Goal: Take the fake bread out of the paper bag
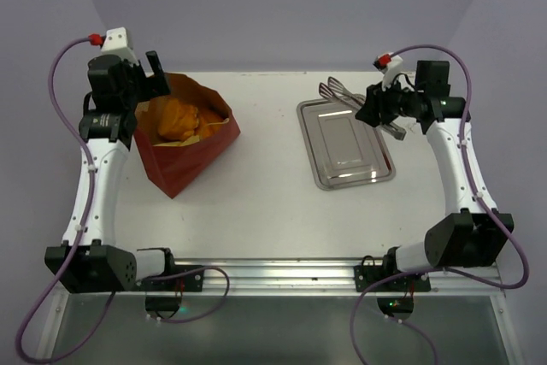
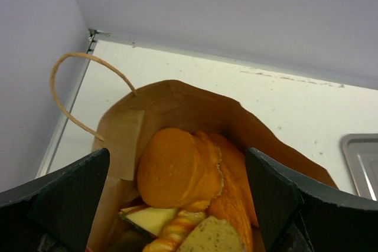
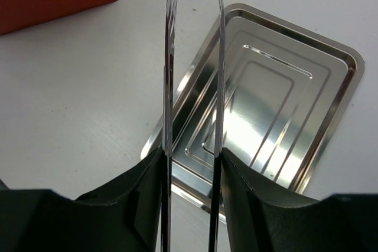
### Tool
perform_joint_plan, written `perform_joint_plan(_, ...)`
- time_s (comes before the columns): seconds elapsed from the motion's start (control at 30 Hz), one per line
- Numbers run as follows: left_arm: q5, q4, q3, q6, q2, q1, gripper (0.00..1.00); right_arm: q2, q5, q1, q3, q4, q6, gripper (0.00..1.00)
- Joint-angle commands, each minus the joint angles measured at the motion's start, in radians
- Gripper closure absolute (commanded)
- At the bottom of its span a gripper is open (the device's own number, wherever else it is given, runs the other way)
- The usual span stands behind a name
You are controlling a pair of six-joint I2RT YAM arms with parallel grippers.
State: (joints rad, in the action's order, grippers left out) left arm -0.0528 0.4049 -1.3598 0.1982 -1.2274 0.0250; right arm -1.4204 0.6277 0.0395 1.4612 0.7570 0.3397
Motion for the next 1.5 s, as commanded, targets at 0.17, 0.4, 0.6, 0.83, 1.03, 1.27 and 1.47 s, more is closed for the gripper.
perform_joint_plan(0.17, 0.083, 0.156, -0.264, -0.009, -0.234, 0.165, 0.05, -0.029, 0.101, -0.095, 0.068, -0.012, -0.050, 0.56)
perform_joint_plan(0.4, 0.117, 0.198, -0.178, 0.006, -0.262, 0.225, 0.14, -0.031, 0.133, -0.113, 0.044, -0.030, -0.048, 0.55)
perform_joint_plan(0.6, 0.145, 0.176, -0.151, 0.003, -0.336, 0.262, 0.18, -0.008, 0.176, -0.119, 0.051, -0.025, -0.044, 0.56)
perform_joint_plan(0.83, 0.290, 0.172, -0.171, 0.004, -0.435, 0.265, 0.40, -0.012, 0.198, -0.159, 0.111, 0.013, -0.047, 0.56)
perform_joint_plan(1.03, 0.438, 0.134, -0.199, 0.038, -0.472, 0.265, 0.97, -0.041, 0.190, -0.213, 0.224, 0.076, -0.039, 0.55)
perform_joint_plan(1.27, 0.623, -0.004, -0.206, 0.101, -0.405, 0.257, 1.00, -0.124, 0.152, -0.326, 0.414, 0.114, -0.065, 0.56)
perform_joint_plan(1.47, 0.666, -0.158, -0.115, 0.133, -0.313, 0.178, 1.00, -0.233, 0.129, -0.458, 0.588, 0.174, -0.073, 0.56)
